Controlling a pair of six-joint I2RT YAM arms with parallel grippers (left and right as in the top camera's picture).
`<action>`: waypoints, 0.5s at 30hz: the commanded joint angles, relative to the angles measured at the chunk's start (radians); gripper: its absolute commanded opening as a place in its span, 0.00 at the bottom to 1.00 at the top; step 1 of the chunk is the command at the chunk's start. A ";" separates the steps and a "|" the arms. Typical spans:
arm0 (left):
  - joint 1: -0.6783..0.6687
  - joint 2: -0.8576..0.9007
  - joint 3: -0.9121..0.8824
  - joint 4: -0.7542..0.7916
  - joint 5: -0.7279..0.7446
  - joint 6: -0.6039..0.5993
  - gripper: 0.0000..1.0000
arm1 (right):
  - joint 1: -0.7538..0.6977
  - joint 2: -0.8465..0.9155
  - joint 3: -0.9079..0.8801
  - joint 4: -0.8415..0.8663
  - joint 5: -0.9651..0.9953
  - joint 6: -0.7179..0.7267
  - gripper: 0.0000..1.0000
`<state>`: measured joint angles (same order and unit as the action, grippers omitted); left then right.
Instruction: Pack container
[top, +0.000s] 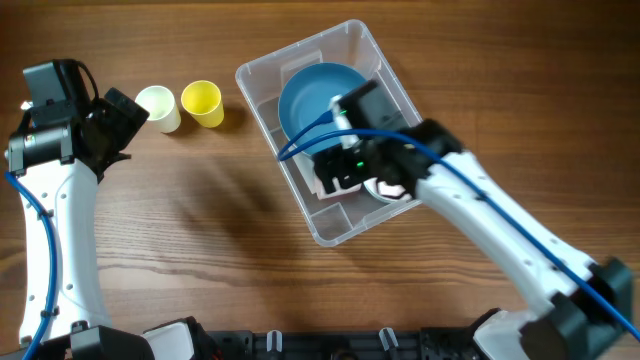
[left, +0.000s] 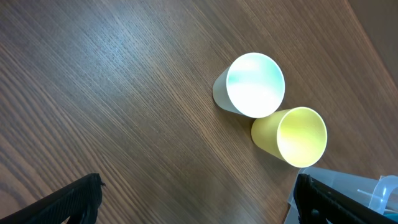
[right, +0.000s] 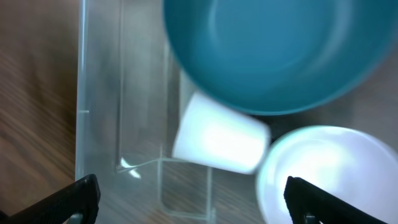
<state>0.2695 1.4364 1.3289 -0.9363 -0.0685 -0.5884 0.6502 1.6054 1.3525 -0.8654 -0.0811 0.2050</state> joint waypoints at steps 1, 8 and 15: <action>0.003 0.006 -0.001 0.000 0.012 0.008 1.00 | 0.055 0.092 0.009 0.023 0.049 0.023 0.96; 0.003 0.006 -0.001 0.000 0.012 0.008 1.00 | 0.076 0.187 0.009 0.050 0.143 0.031 0.96; 0.003 0.006 -0.001 0.000 0.012 0.008 1.00 | 0.076 0.219 0.009 0.096 0.295 0.002 0.92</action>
<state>0.2695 1.4364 1.3289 -0.9363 -0.0685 -0.5884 0.7250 1.7878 1.3521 -0.7849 0.1104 0.2176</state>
